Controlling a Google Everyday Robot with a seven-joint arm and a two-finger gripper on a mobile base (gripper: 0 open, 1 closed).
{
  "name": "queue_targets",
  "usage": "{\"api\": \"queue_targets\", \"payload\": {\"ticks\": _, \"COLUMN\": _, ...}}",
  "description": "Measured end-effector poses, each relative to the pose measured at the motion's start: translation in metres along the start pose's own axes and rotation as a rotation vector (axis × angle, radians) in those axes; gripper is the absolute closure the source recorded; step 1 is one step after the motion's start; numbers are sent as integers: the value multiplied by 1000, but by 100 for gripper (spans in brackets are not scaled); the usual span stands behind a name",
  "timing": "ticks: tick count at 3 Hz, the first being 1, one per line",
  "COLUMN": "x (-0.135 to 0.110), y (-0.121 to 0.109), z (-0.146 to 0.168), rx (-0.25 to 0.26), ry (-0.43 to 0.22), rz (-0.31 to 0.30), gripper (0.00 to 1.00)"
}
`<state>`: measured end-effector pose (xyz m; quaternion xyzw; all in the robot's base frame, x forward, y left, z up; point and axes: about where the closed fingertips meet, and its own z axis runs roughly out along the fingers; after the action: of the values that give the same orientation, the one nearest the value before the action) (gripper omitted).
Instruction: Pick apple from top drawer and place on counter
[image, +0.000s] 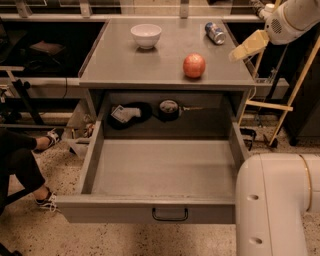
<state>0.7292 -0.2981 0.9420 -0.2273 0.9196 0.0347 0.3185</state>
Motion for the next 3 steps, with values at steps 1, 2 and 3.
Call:
{"api": "queue_targets", "payload": {"ticks": 1, "x": 4, "y": 15, "z": 0, "rx": -70, "ry": 49, "rz": -16, "gripper": 0}}
{"api": "queue_targets", "payload": {"ticks": 2, "x": -36, "y": 81, "z": -26, "rx": -244, "ry": 16, "rz": -181, "gripper": 0}}
{"api": "queue_targets", "payload": {"ticks": 3, "x": -51, "y": 130, "z": -71, "rx": -400, "ry": -56, "rz": -339, "gripper": 0}}
